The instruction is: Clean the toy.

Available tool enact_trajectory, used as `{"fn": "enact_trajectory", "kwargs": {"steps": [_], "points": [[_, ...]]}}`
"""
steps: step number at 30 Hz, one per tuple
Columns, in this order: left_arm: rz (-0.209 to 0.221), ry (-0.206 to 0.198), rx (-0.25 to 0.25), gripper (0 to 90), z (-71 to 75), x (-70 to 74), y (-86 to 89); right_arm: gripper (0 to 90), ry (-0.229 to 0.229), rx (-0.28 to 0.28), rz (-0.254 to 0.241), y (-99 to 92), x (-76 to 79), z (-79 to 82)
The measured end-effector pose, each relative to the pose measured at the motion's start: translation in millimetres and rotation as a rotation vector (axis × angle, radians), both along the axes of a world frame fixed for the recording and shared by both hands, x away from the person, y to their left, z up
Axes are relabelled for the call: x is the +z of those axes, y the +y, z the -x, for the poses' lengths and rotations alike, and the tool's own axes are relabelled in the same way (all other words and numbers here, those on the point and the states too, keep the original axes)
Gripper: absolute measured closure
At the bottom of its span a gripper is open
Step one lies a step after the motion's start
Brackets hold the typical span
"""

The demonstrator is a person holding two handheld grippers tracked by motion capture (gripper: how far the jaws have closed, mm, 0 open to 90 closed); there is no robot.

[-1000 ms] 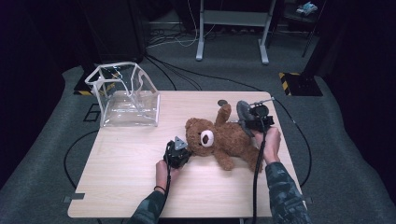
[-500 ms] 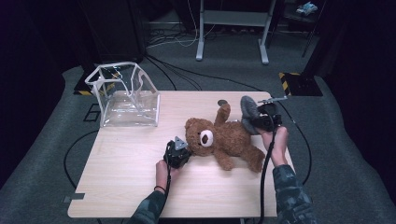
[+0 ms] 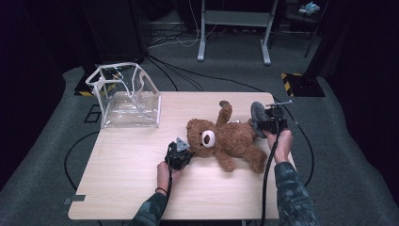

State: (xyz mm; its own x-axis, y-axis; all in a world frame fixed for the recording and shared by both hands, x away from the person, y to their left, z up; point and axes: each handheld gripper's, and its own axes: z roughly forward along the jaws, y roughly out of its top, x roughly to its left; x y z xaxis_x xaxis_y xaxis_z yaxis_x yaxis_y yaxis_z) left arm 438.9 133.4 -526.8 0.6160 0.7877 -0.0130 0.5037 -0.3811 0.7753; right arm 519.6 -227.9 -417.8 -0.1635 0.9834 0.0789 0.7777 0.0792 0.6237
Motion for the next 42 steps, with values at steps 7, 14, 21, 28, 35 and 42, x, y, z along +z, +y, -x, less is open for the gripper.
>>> {"fn": "enact_trajectory", "kwargs": {"steps": [7,14,21,28,35,42], "points": [[0.004,0.004,-0.001,82.9,-0.5,0.0,0.5,73.2,-0.120,0.102,-0.048,9.2,22.5,42.5],[0.001,0.000,0.001,82.8,-0.1,0.0,0.0,73.7,-0.044,0.075,0.015,16.3,-13.4,31.2],[0.006,-0.001,0.004,82.8,-0.4,-0.3,-0.4,73.6,0.049,-0.048,0.055,-9.4,-39.8,18.6],[0.003,-0.001,0.002,82.8,-0.4,-0.2,-0.3,73.5,-0.037,-0.024,0.030,-14.2,-4.1,45.3],[0.003,0.000,0.001,82.8,-0.4,-0.2,-0.2,73.2,-0.100,0.147,0.011,41.3,27.3,65.3],[0.002,0.004,-0.003,82.8,-0.2,0.0,-0.2,71.6,-0.073,0.323,0.028,119.0,19.6,60.8]]}}
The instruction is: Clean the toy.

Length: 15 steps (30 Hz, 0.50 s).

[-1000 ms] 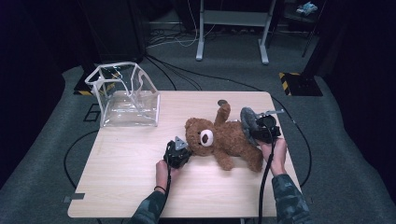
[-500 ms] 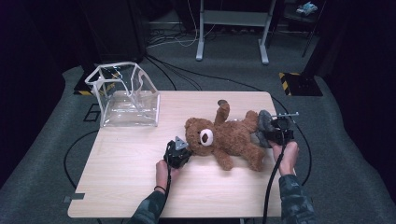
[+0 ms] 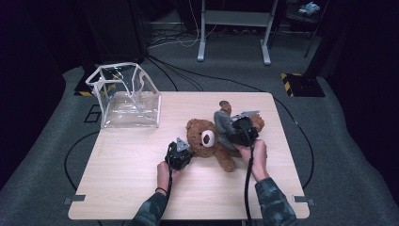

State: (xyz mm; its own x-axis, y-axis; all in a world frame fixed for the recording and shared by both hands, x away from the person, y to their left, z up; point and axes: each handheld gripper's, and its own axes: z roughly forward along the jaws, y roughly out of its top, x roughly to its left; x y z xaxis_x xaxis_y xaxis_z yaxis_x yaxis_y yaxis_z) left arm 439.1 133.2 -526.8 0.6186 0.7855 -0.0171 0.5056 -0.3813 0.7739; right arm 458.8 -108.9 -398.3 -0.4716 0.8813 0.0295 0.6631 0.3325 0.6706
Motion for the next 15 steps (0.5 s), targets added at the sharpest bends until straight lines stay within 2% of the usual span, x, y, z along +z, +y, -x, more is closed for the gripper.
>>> {"fn": "enact_trajectory", "kwargs": {"steps": [2,3,5,7,11,15], "points": [[0.002,0.000,0.002,82.8,-0.1,-0.1,-0.1,71.9,0.005,0.018,0.019,15.6,-5.7,-2.4],[0.002,-0.003,0.003,82.9,0.0,-0.1,-0.2,72.2,0.008,0.020,0.044,20.7,-9.6,-4.7],[0.002,-0.003,0.001,82.8,-0.3,-0.1,0.0,73.4,0.014,0.006,0.077,22.1,-15.3,-8.3],[0.005,-0.005,-0.004,82.9,-0.5,-0.4,0.0,74.8,0.015,-0.012,0.062,14.2,-16.9,-10.6],[-0.001,-0.005,-0.014,82.9,-0.6,0.0,0.2,75.2,0.004,-0.056,0.063,-8.4,-13.5,-9.5],[-0.002,-0.005,-0.013,82.8,-0.4,0.0,0.1,75.0,-0.010,-0.134,0.065,-36.2,-10.8,-8.0]]}}
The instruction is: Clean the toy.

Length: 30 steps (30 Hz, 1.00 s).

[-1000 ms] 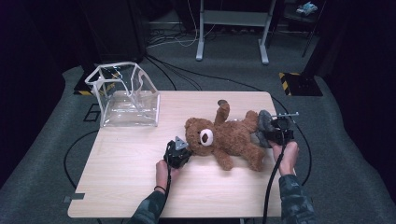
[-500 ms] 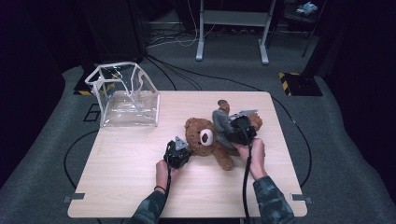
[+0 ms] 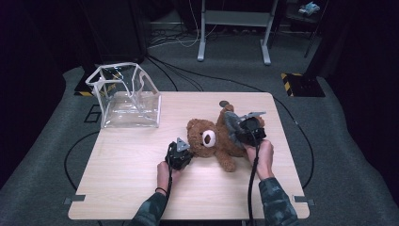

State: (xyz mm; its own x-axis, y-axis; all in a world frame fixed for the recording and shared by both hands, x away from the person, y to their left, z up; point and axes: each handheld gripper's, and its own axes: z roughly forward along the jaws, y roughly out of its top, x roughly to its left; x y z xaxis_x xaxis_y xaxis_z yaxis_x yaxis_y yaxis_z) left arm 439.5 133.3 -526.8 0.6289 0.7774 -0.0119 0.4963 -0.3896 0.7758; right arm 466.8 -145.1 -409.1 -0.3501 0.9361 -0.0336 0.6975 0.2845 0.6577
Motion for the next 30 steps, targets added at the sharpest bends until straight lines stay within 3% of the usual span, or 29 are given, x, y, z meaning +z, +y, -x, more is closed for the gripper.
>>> {"fn": "enact_trajectory", "kwargs": {"steps": [1,2,5,7,9,10,12,15,17,21,24,30], "points": [[0.000,0.000,0.000,82.8,0.0,0.0,0.0,75.0,0.000,0.000,0.000,0.0,0.0,0.0],[0.000,0.000,0.000,82.8,0.0,0.0,0.0,74.9,0.003,-0.038,-0.015,-14.3,-2.4,-2.1],[0.002,-0.001,0.002,82.8,0.1,-0.1,-0.3,74.8,0.037,-0.102,-0.018,-31.1,-8.3,-5.8],[-0.005,-0.003,0.002,82.9,-0.1,0.1,0.2,74.6,0.044,-0.116,0.003,-36.1,-7.3,-5.9],[-0.002,-0.002,0.006,82.9,-0.1,0.1,0.1,74.4,0.016,-0.097,-0.002,-33.7,-1.6,-1.7],[-0.002,-0.001,0.006,82.9,-0.1,0.0,0.1,74.4,-0.004,-0.086,-0.001,-29.2,2.1,1.6],[-0.004,-0.002,0.005,82.9,0.0,0.1,0.0,74.1,-0.022,-0.025,-0.047,-14.3,9.5,9.6],[-0.007,-0.001,0.002,82.9,0.0,0.2,0.3,74.1,-0.031,0.039,-0.054,9.6,11.2,15.3],[-0.007,-0.001,0.002,82.9,0.0,0.2,0.4,74.1,-0.026,0.094,-0.035,30.7,6.3,14.3],[-0.001,-0.001,0.005,82.9,-0.1,0.0,0.2,74.5,-0.011,0.105,0.048,46.6,-6.2,8.0],[0.003,0.000,-0.001,82.9,0.0,-0.1,-0.2,74.9,-0.005,0.084,0.028,35.8,-9.2,6.2],[0.000,0.000,0.000,82.8,0.3,0.0,-0.4,74.8,-0.024,-0.008,0.041,5.3,-8.1,9.7]]}}
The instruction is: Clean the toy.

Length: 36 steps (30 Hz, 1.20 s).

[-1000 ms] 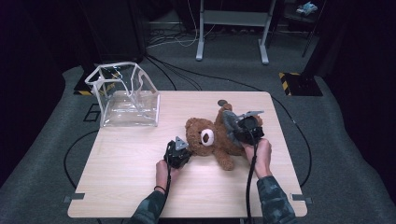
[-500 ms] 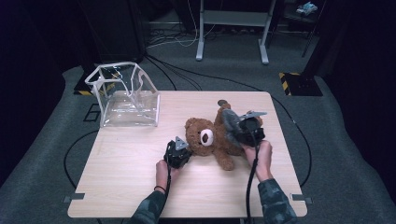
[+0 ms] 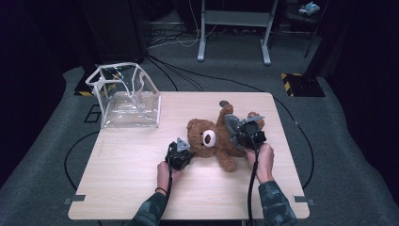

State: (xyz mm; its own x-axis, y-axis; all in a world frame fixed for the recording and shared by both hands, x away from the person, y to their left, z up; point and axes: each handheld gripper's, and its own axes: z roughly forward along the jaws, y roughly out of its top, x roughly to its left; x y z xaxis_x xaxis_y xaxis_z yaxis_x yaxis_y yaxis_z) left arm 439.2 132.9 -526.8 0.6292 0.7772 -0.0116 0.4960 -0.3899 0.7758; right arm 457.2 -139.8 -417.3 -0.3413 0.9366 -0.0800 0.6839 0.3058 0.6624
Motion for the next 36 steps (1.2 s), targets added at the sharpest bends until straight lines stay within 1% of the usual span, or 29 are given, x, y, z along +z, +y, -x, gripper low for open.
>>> {"fn": "enact_trajectory", "kwargs": {"steps": [1,3,5,6,7,8,10,12,13,15,16,17,18,20,22,25,28,29,32,33,34,36], "points": [[0.003,0.002,0.002,82.8,0.2,-0.1,-0.2,74.8,-0.002,-0.030,0.008,-9.5,-1.8,-1.1],[0.002,0.002,0.001,82.8,0.2,0.0,-0.3,74.6,0.002,-0.052,0.032,-18.2,-5.5,-2.5],[0.002,0.002,0.004,82.8,0.2,-0.1,-0.3,74.5,0.014,-0.074,0.025,-22.4,-5.2,-1.9],[-0.001,0.000,0.003,82.8,0.0,0.0,0.0,74.4,0.006,-0.075,0.016,-22.2,-4.0,-0.3],[-0.003,-0.003,0.005,82.8,-0.2,0.1,0.3,74.4,-0.004,-0.072,0.019,-19.6,-1.7,2.7],[-0.004,-0.003,0.008,82.8,-0.2,0.1,0.4,74.3,-0.015,-0.064,0.023,-15.4,0.7,6.1],[-0.004,-0.004,0.008,82.8,-0.2,0.1,0.2,74.2,-0.039,-0.033,0.009,-5.1,4.8,12.6],[-0.005,-0.004,0.007,82.9,-0.2,0.1,0.3,74.0,-0.049,0.014,-0.006,8.8,6.9,16.9],[-0.007,-0.004,0.006,82.9,-0.1,0.2,0.3,73.9,-0.051,0.041,0.006,17.2,6.7,18.0],[-0.005,-0.003,0.008,82.8,-0.2,0.1,0.4,73.6,-0.041,0.081,0.008,35.2,2.8,18.3],[-0.005,-0.003,0.008,82.9,-0.2,0.1,0.4,73.5,-0.030,0.095,0.024,43.3,0.4,17.9],[-0.005,-0.003,0.008,82.9,-0.2,0.1,0.4,73.5,-0.025,0.102,0.036,50.6,-2.8,17.2],[-0.002,-0.001,0.009,82.9,-0.1,0.0,0.4,73.5,-0.025,0.116,0.059,55.4,-6.2,16.1],[0.000,0.000,0.009,82.9,-0.2,0.0,0.4,73.7,-0.029,0.109,0.098,59.1,-11.1,16.3],[-0.003,-0.001,0.006,82.9,-0.3,0.1,0.6,73.9,-0.023,0.101,0.074,51.3,-11.4,16.0],[-0.002,-0.001,0.006,82.8,-0.3,0.1,0.6,73.8,-0.030,0.077,0.067,32.9,-8.1,18.2],[0.004,0.000,0.007,82.7,-0.5,-0.2,0.5,73.4,-0.033,0.028,0.055,8.2,-7.5,19.7],[0.004,0.000,0.006,82.6,-0.5,-0.2,0.5,73.2,-0.032,0.003,0.048,-0.7,-8.3,19.9],[0.005,0.001,0.007,82.6,-0.5,-0.2,0.5,72.8,-0.016,-0.047,0.036,-24.3,-14.1,18.4],[0.004,0.000,0.007,82.7,-0.5,-0.2,0.5,72.6,-0.004,-0.060,0.021,-29.2,-16.8,18.1],[0.007,0.000,0.008,82.7,-0.5,-0.3,0.3,72.7,0.001,-0.060,0.005,-32.6,-18.5,18.4],[0.012,0.000,0.013,82.7,-0.4,-0.5,0.0,72.9,-0.013,-0.056,-0.008,-32.7,-17.3,20.9]]}}
